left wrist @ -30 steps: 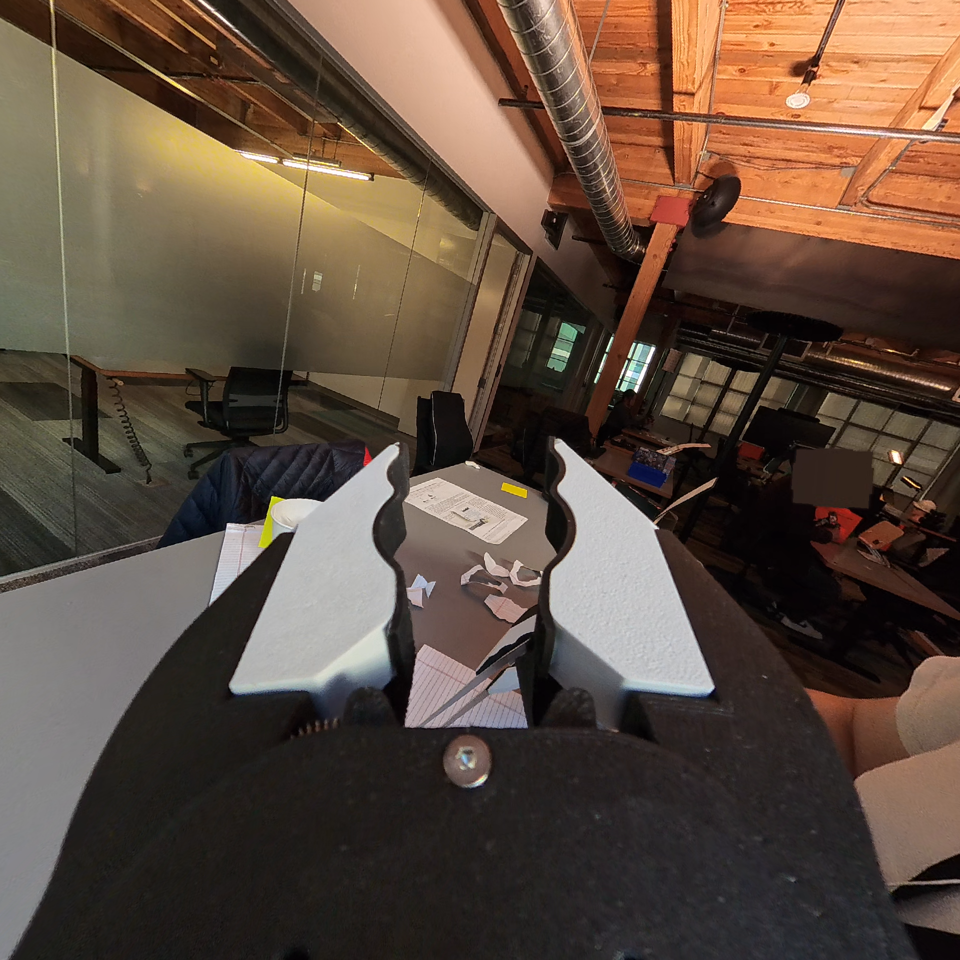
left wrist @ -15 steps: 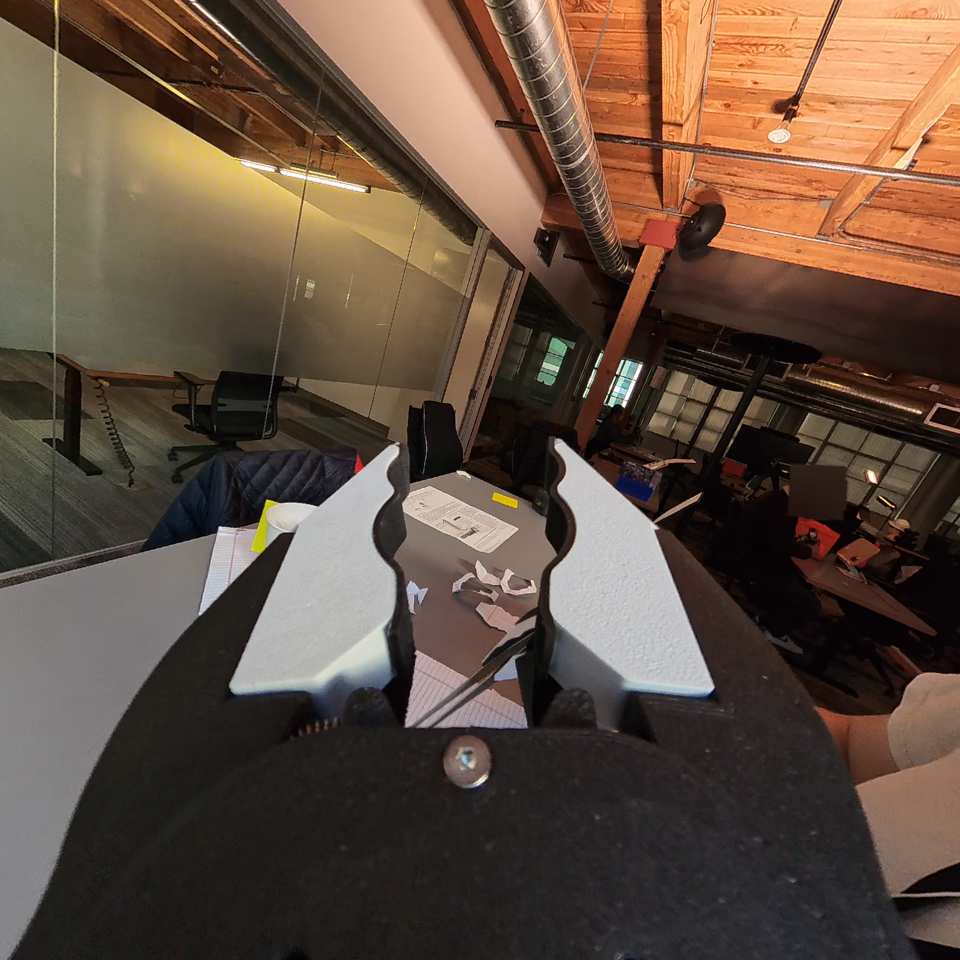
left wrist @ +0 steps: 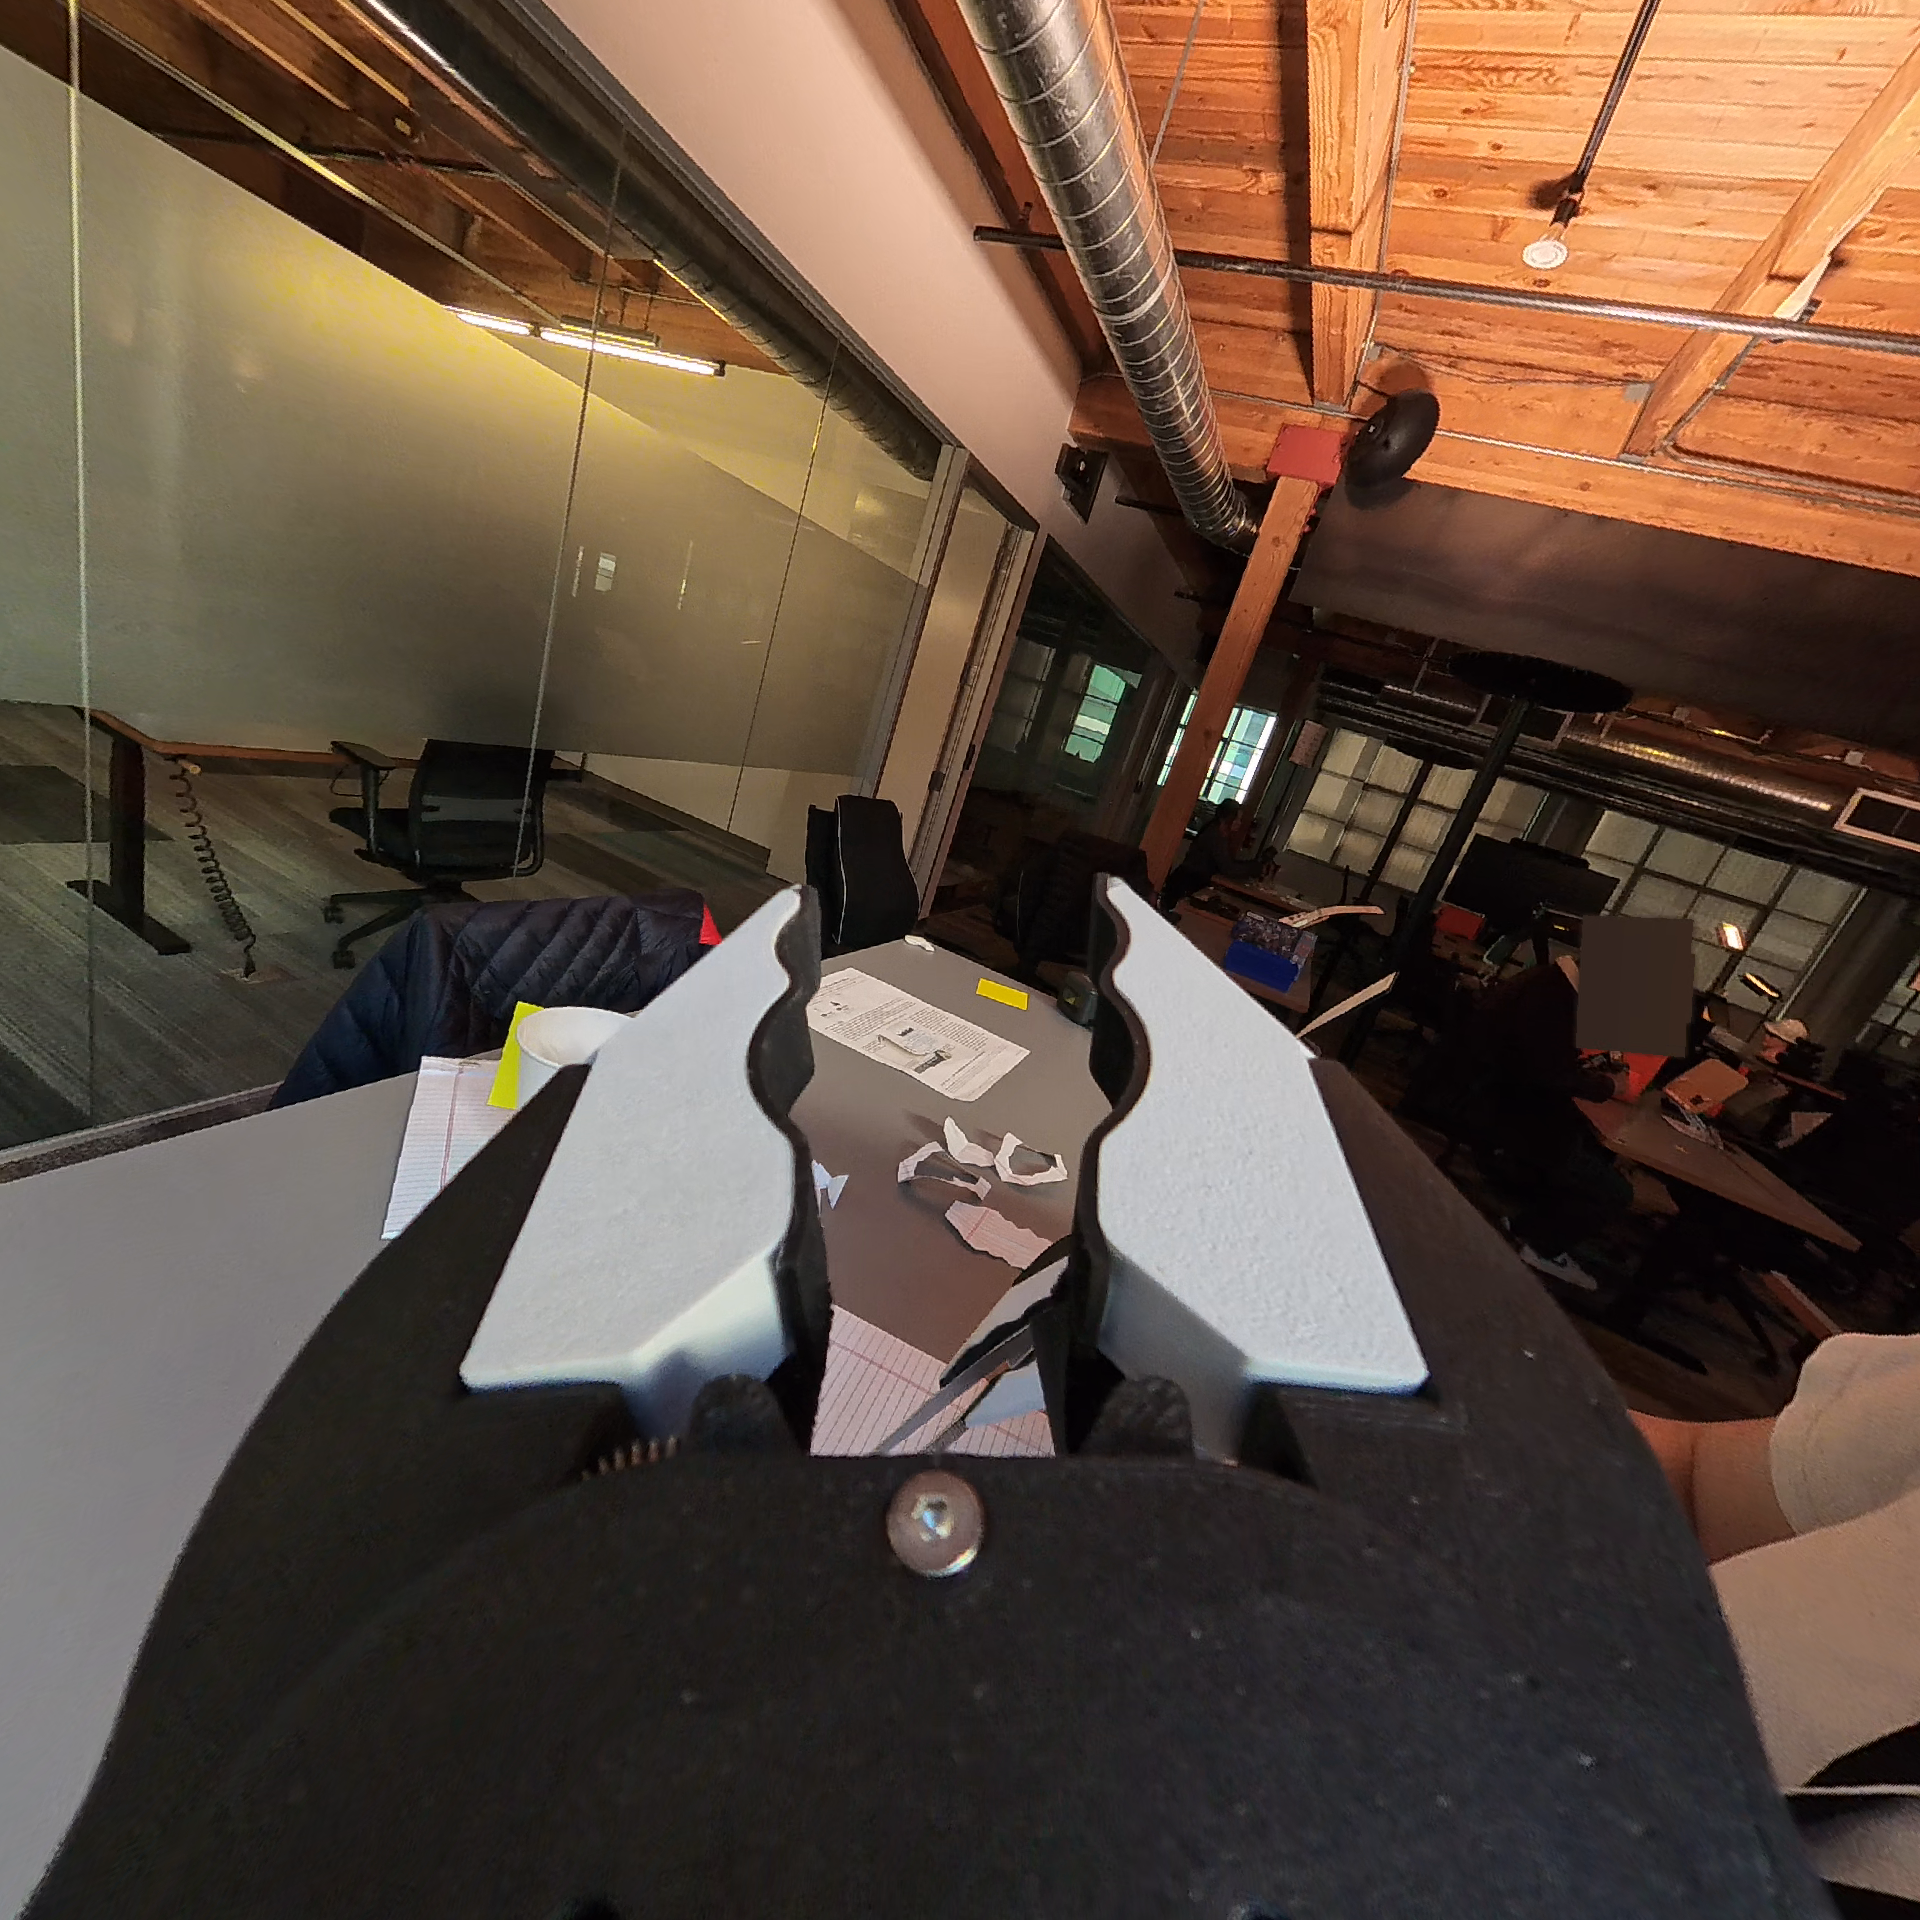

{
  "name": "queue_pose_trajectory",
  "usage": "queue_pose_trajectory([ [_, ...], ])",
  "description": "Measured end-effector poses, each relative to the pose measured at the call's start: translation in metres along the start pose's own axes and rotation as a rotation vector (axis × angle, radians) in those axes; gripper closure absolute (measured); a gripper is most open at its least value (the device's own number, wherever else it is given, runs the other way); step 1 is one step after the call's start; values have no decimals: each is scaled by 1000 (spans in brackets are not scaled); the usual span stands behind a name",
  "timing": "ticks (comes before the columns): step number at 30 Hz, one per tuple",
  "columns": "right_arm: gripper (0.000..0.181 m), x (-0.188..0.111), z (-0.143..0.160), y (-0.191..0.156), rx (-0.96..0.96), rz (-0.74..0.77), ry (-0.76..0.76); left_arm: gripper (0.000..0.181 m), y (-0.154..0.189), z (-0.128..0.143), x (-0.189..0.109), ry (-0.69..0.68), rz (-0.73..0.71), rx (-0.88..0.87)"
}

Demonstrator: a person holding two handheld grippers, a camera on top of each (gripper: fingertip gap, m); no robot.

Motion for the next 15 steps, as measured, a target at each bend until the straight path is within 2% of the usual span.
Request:
queue_pose_trajectory([
  [15,165,5,-3,-5,-29,-24,-10,133,-3,-1,-2,9,-21,-1],
])
Point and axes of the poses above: each gripper's, where its closed fingertips meet, x out along the fingers, z out of its underside, y = z × x across the jaws, the point moved 4 cm from there along -x, back along the fingers, and after that the axes turned 10 degrees about -x, right-handed, at the moved point
